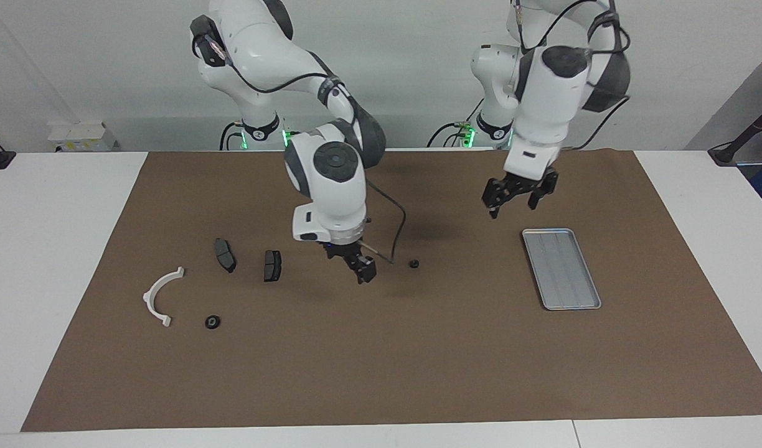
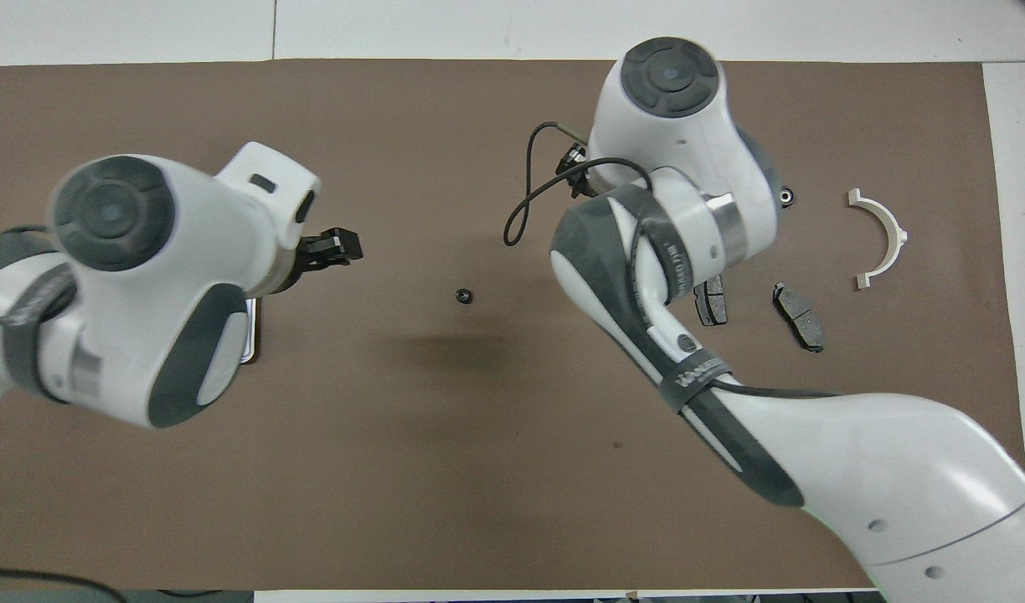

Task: Pick bearing gear from pile to tray
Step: 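Grasp the bearing with the left gripper while the right gripper withdraws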

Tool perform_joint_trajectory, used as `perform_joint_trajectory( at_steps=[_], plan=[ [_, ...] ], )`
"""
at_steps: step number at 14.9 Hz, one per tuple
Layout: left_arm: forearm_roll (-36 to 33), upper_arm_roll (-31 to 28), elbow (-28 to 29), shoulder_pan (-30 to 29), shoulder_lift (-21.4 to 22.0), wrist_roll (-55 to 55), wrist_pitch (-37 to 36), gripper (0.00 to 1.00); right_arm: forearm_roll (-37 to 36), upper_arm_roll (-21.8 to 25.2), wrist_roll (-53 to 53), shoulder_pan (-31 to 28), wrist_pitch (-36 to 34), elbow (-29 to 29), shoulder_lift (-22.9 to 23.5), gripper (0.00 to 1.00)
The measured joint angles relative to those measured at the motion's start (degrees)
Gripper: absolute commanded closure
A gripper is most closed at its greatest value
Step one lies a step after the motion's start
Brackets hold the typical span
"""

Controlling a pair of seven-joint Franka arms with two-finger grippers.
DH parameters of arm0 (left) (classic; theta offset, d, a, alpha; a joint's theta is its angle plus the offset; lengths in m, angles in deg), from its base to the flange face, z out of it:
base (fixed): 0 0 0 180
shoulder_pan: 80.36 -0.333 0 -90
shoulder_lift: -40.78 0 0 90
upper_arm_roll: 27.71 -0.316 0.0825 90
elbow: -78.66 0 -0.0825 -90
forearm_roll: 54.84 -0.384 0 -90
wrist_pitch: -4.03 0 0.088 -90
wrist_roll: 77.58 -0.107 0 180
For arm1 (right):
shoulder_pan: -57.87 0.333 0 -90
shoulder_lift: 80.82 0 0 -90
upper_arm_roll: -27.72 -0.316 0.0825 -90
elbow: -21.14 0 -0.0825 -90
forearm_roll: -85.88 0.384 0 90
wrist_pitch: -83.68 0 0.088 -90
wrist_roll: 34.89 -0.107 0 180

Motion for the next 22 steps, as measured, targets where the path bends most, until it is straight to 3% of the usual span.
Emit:
perform_joint_trajectory(
  at_steps=[3, 6, 12, 19, 20, 21, 22],
  plan=[
    [-0.4, 0.0, -3.3, 5.2, -10.7, 6.3, 5.3, 0.01, 0.0, 0.1, 20.4, -8.9, -1.3, -0.8, -0.6, 0.00],
    [-0.4, 0.0, -3.7, 8.0, -18.0, 10.6, 13.2, 0.01, -0.2, 0.2, 30.6, -16.6, 1.4, -3.9, -0.3, 0.00],
    [3.7, 0.2, -3.9, 10.4, -19.2, 11.3, 14.3, 0.02, -2.6, 0.2, 31.8, -21.9, 15.9, -10.9, 3.3, 0.00],
    [3.8, -0.3, -1.1, 10.6, -19.2, 11.3, 15.9, 0.05, -2.7, 0.1, 31.8, -22.6, 21.3, -13.4, 5.7, 0.00],
    [3.8, -0.3, -0.7, 10.6, -19.2, 11.3, 16.0, 0.14, -2.7, 0.1, 31.8, -22.6, 22.2, -14.2, 5.7, 0.00],
    [3.8, -0.2, -0.5, 10.6, -19.1, 11.3, 16.2, 0.31, -2.7, 0.0, 31.8, -22.6, 23.0, -14.9, 5.7, 0.02],
    [3.8, -0.2, -0.4, 10.6, -19.1, 11.3, 16.3, 0.67, -2.7, 0.0, 31.8, -22.6, 23.5, -15.2, 5.7, 0.12]
  ],
)
